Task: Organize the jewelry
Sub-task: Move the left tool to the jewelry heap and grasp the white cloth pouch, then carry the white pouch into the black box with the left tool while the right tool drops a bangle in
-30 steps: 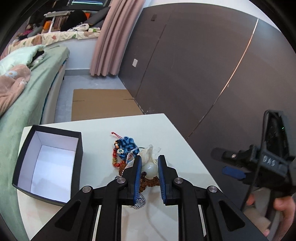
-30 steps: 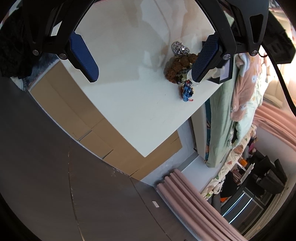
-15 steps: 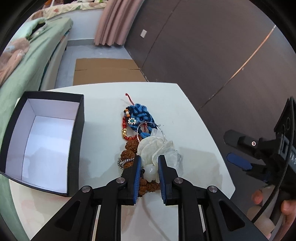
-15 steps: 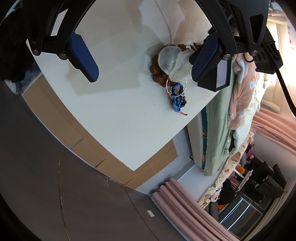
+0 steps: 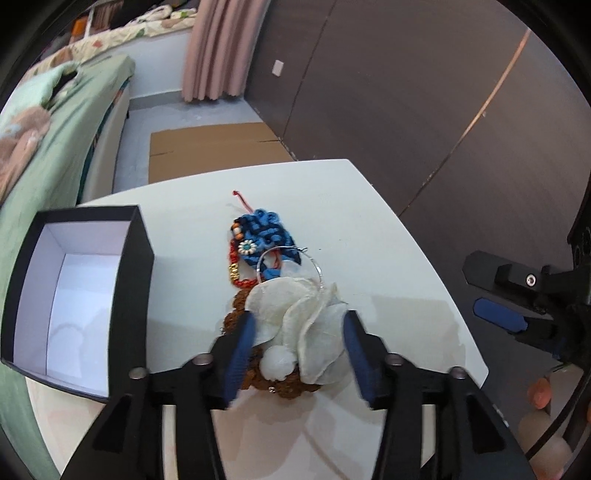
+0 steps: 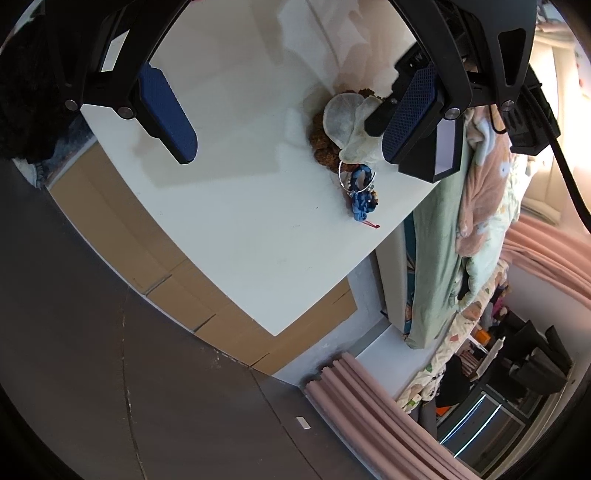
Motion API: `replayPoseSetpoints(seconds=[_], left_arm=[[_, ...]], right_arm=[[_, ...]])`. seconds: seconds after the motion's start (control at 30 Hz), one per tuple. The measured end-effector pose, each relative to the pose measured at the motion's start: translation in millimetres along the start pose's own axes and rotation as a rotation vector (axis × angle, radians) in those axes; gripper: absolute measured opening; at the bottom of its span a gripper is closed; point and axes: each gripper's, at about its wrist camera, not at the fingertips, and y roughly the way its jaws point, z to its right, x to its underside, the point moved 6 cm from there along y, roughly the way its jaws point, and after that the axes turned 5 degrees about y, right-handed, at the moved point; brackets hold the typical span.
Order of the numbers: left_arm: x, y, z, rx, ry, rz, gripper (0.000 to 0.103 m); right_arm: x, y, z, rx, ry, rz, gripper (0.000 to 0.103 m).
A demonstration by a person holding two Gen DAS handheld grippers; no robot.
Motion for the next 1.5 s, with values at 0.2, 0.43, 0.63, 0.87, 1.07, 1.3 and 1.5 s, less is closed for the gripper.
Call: replayPoseSetpoints(seconds=[0.2,0.43,0.63,0.87,1.07,1.3,1.5], left_arm=[[-5.5,-5.8,0.9,-0.051,0.01,0.09,0.053],[-5.1,7.1,6.7,-0.051,0.053,0.043,0.016],[-5.8,10.2,12.4,-0.045,0.073,0.047,0.014],[-12.7,-16.9,-0.1,-0.049,0.034,0.142,0.0],[-25.0,-62.0,-19.9,-0.067,-0.019,0.288,0.0],[-29.9,-77.3,-35.7,-0.063,-0.064,0.325,0.0],[-30.9,-86.8,-44.7,-0.061,-0.089,0.342,0.0]], right_arm=[[-3.2,-4.4,5.5,-0.004,0.003,0.002,0.102],[-4.0,-5.7,6.9,-0.007,0.002,0.003,0.102],[-3.2,-6.7,6.7,-0.008,-0.001,0.003,0.102],[0.5,-4.1,0.5,-0.01,-0.005,-0.005,0.102],[8.2,6.7,-10.6,-0.037,-0.013,-0.04,0.102],[14.7,27.0,-25.4,-0.054,-0.026,-0.082,0.07],[8.2,54.8,-42.7,-0.043,-0.067,-0.101,0.049]])
